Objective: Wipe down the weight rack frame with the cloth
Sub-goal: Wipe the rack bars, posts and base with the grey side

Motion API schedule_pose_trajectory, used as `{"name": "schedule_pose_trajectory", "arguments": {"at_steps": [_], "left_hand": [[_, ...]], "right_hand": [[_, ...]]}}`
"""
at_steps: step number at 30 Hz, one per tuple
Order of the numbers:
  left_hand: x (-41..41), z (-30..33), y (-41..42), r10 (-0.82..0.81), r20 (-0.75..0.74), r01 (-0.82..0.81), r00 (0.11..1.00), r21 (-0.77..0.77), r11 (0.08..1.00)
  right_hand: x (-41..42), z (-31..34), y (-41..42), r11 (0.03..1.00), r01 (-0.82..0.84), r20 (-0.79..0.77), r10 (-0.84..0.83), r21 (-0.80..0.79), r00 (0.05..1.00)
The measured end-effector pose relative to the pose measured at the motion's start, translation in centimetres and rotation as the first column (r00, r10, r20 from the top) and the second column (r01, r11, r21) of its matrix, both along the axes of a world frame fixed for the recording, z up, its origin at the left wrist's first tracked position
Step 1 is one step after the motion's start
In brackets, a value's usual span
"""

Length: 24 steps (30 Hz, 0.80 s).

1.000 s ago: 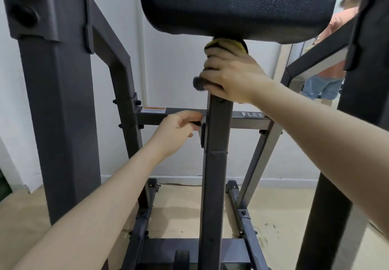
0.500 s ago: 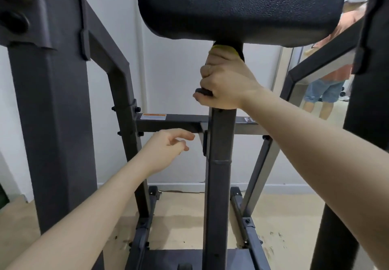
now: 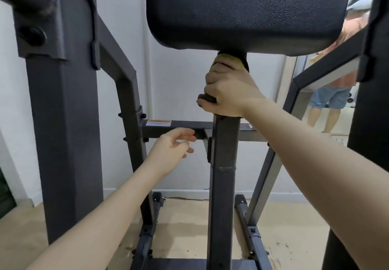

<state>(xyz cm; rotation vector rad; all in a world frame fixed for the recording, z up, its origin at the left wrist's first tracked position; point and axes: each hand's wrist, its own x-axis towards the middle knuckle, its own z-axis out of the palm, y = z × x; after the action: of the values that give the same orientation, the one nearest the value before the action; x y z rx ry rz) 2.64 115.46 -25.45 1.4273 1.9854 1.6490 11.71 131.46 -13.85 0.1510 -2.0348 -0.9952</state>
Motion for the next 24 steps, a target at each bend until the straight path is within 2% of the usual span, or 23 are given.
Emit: {"name": "schedule_pose_trajectory", "arguments": {"at_steps": [4,7,10,12,15,18,20,22,24], "left_hand": [[1.4,-1.0,1.8,-0.007,0.035,0.007,0.999,0.004,1.000],[1.8,-2.3,2.1,-0.023,0.045,0.026,0.999,-0.072,0.997],[1.2,-2.9,1.3,-0.024,-0.016,0.021,1.000,-0.178,0.984],[0.7,-2.3,1.1,-0.043,-0.056,0.034,0.997,-0.158,0.987],[0.7,-0.6,1.6,-0.052,-0.091,0.046,0.995,-0.066,0.997],[1.5,0.8,2.4,-0.110,-0.071,0.113,0.991,0.031,0.993],[2.0,1.0,2.6,-0.144,-0.060,0.149,0.988,0.086,0.985],[2.5,0.6,2.9,-0.159,-0.035,0.162,0.987,0.124,0.979],[2.9,-0.1,3.2,-0.123,-0.071,0.131,0.990,0.130,0.983]], "right_hand": [[0.0,-4.0,-0.9,0.990,-0.044,-0.087,0.032,-0.137,0.996],[1.9,-9.9,-0.9,0.988,-0.107,0.004,0.108,-0.112,0.994],[2.3,-10.1,-0.1,0.994,-0.102,0.067,0.104,-0.032,0.992],[1.5,-7.4,0.3,0.996,-0.075,-0.035,0.073,-0.046,0.997],[0.3,-2.6,0.1,0.981,-0.055,-0.231,0.010,-0.186,0.973],[-0.1,-2.9,-0.1,0.964,-0.078,-0.333,-0.011,-0.255,0.943],[0.4,-6.6,-0.2,0.914,-0.162,-0.391,0.004,-0.372,0.920],[1.5,-10.8,-0.6,0.791,-0.274,-0.434,0.012,-0.547,0.901],[2.3,-12.4,-0.7,0.672,-0.334,-0.433,0.022,-0.661,0.901]]}}
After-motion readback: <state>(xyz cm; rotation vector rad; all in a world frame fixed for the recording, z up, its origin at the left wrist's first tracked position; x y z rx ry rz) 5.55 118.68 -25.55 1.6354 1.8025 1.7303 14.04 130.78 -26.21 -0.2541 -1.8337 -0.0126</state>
